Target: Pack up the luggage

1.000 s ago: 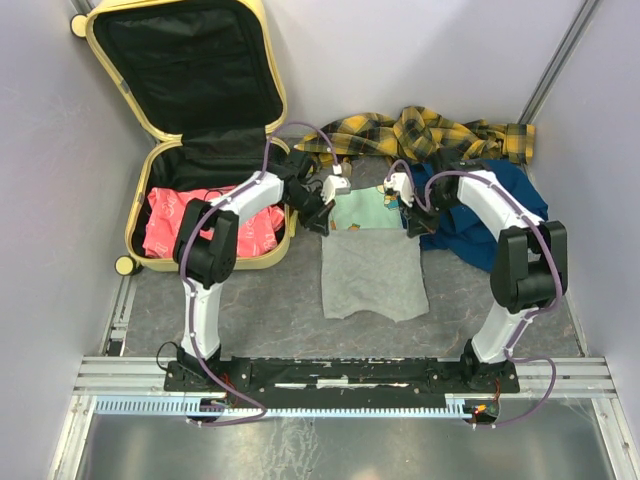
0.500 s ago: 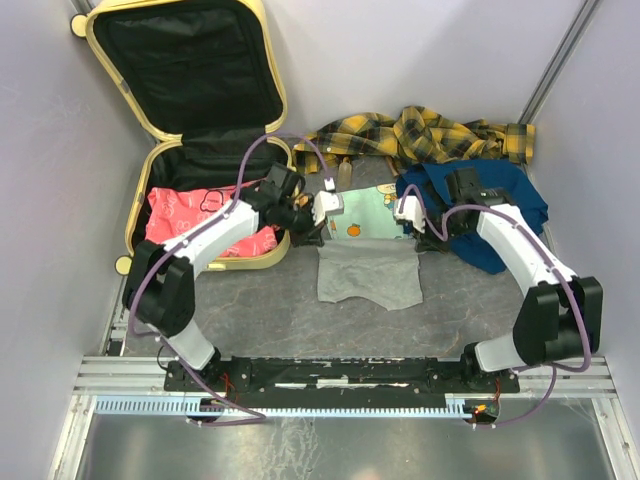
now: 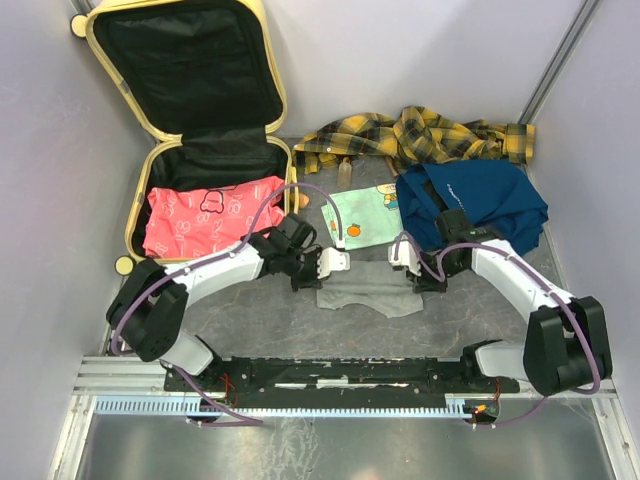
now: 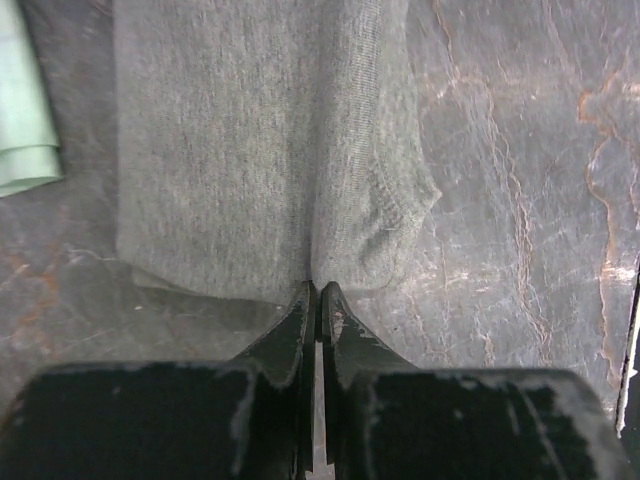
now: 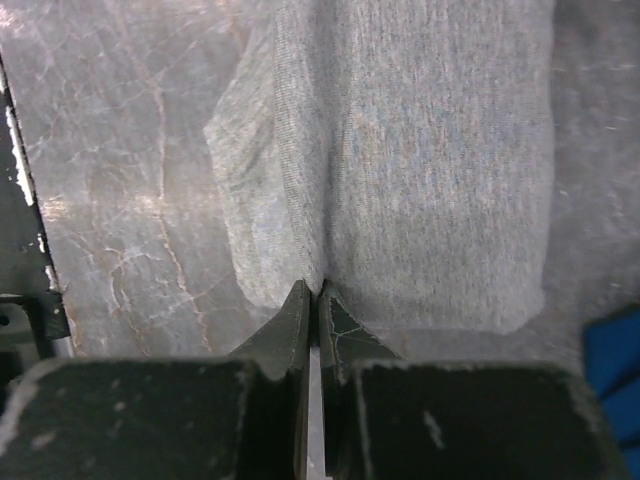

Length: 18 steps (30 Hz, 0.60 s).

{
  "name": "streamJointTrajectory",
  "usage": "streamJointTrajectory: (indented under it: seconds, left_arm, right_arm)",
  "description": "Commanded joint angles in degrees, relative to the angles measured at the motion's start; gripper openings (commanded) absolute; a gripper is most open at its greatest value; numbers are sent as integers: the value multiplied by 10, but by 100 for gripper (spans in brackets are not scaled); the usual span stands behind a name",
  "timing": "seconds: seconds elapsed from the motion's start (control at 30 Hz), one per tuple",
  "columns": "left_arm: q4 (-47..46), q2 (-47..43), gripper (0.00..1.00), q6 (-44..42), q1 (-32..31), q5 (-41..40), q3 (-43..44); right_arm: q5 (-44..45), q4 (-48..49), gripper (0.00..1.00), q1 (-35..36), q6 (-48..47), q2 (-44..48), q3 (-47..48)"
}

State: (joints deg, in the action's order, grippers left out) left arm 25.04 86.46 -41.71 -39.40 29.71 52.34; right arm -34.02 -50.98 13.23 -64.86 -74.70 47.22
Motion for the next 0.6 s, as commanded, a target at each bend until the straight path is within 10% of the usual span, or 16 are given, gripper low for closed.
streamJointTrajectory:
  seconds: [0.0,0.2,0.33,0.57]
  left_arm:
    - [-32,-3,3,-8,-23,-60,-34]
    - [-49,9,5,3,-44,-87,-69]
    - [4,-17,47,12,-46,-89,-46]
    - [133,-72,77,37,-45,-21,70]
  right_arm:
    - [36,8,9,23,-16,21,-40]
    - [71,17,16,50,-30,22,-83]
    - [59,-20,42,50,-1,45,-52]
    - [64,-52,73,43,187,140,52]
